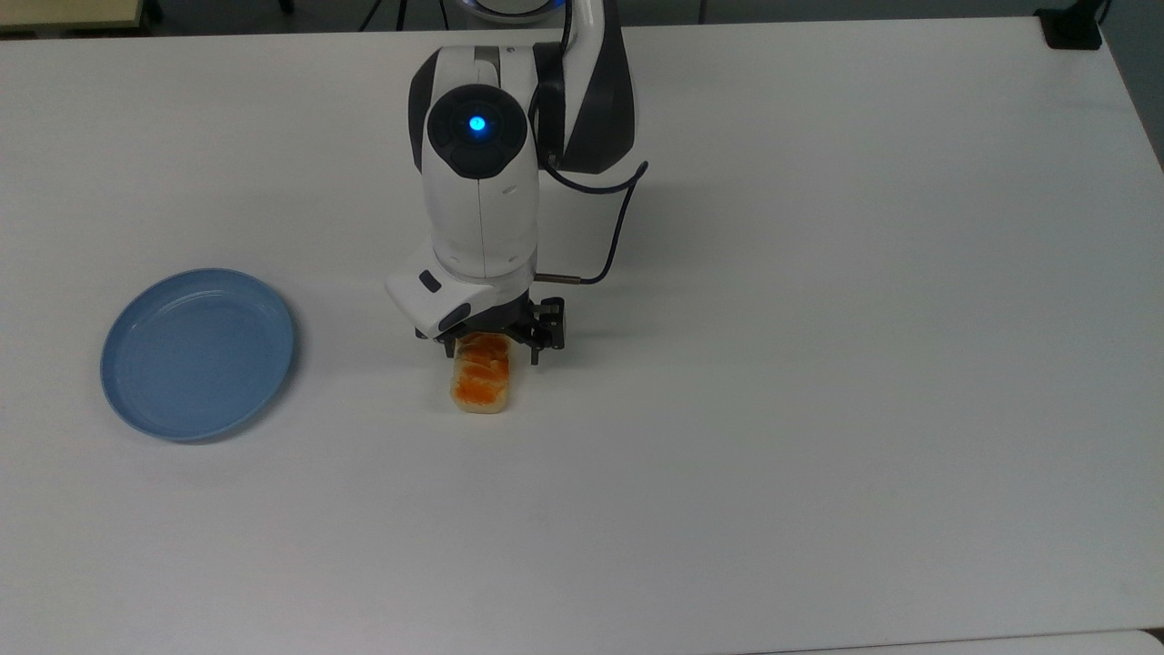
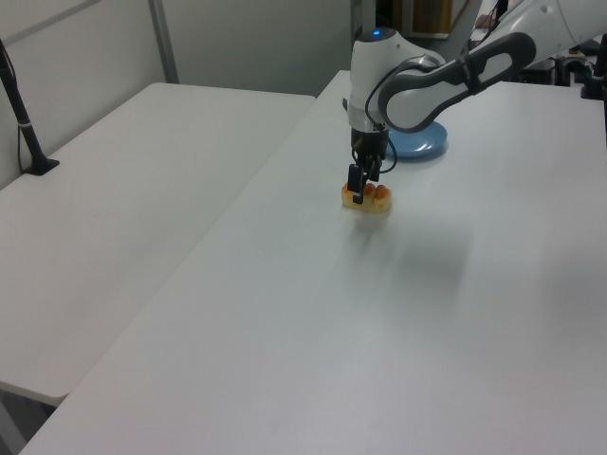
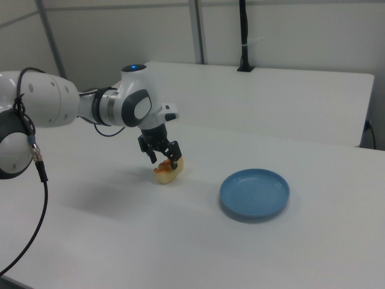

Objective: Put the bread onto the plate
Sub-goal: 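Lower the gripper around the bread roll and close on it, then lift the held bread roll and carry it over the blue plate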

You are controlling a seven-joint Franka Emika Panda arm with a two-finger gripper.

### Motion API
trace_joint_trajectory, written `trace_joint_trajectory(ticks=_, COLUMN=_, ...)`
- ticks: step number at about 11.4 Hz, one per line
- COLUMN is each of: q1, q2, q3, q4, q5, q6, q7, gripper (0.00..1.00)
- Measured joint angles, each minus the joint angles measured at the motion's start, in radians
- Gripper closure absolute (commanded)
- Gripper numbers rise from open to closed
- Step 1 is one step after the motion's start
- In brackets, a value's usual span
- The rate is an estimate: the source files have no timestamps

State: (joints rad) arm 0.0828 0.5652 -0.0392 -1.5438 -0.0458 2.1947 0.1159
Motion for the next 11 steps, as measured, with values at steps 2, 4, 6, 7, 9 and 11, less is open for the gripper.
trace_joint_trajectory(ticks=2, q1=0.001, q2=0.026, q3=0.0, q4=0.0, q5=-0.001, q6=0.019, q7=0.005, gripper=0.6)
trace_joint_trajectory(ticks=4, q1=0.001, q2=0.033, q3=0.0, q4=0.002, q5=-0.002, q6=0.02, q7=0.005, gripper=0.76)
trace_joint_trajectory(ticks=6, q1=0.0, q2=0.032, q3=0.0, q4=0.015, q5=-0.005, q6=0.02, q7=0.005, gripper=0.76)
trace_joint_trajectory(ticks=7, q1=-0.001, q2=0.025, q3=-0.004, q4=0.024, q5=-0.011, q6=0.02, q7=0.005, gripper=0.76)
trace_joint_trajectory(ticks=9, q1=-0.018, q2=0.001, q3=-0.016, q4=0.033, q5=-0.021, q6=0.02, q7=-0.006, gripper=0.76)
trace_joint_trajectory(ticks=11, q1=-0.082, q2=-0.022, q3=-0.022, q4=0.04, q5=-0.033, q6=0.02, q7=-0.079, gripper=0.76)
